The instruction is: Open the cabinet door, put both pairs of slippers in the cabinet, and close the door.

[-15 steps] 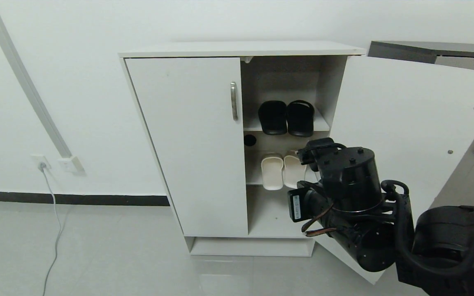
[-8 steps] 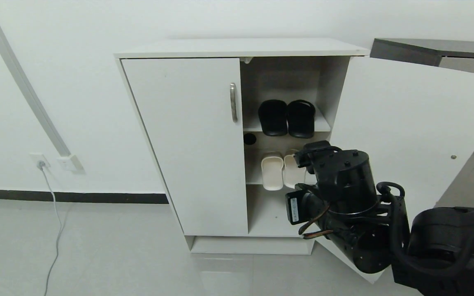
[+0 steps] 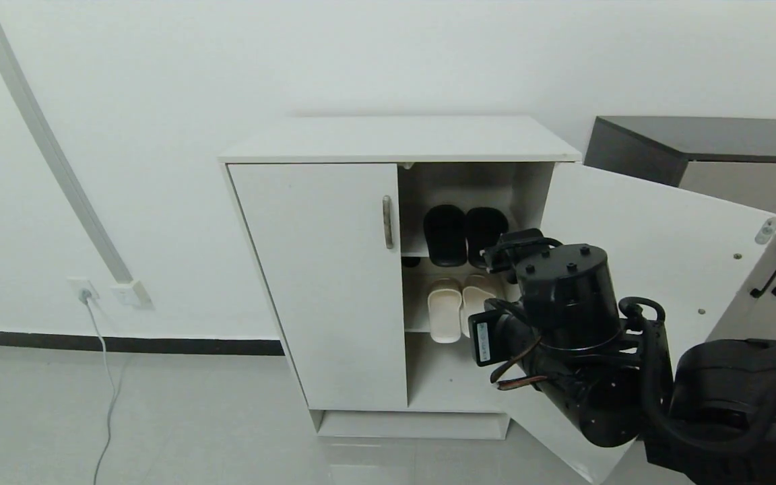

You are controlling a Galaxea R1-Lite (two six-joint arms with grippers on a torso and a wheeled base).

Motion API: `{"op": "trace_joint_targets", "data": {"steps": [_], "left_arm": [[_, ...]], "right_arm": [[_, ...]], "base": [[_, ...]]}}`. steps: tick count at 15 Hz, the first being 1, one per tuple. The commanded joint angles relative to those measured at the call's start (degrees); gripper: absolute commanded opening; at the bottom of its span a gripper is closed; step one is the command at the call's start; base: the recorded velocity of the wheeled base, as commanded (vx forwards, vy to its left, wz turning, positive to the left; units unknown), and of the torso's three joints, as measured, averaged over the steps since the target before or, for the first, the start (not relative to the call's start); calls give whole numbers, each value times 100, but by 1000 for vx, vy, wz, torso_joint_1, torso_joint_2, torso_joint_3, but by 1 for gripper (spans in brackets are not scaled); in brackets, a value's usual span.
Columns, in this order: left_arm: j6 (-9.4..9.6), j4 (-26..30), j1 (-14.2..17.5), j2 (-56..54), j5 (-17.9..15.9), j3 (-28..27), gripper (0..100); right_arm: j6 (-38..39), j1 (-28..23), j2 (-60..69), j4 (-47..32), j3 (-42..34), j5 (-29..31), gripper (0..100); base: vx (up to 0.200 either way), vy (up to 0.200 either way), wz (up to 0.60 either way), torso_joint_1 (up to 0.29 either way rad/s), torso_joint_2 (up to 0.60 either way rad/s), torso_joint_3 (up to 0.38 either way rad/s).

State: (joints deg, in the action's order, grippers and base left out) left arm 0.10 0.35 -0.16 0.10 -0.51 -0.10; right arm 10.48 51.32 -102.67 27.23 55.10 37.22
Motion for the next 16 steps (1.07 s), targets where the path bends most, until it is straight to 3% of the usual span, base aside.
{"op": "trace_joint_targets", "data": {"steps": [1,16], "left_arm": [[-1,0,-2,-1,-2,1,0],[-1,0,7,-1,-2,1,0]], "right_arm": [[-2,1,-7,1,9,5,0],[6,1,1,1,1,5,0]], "base": [[0,0,0,134,-476,-339],[0,0,0,187,-504,-315]]}}
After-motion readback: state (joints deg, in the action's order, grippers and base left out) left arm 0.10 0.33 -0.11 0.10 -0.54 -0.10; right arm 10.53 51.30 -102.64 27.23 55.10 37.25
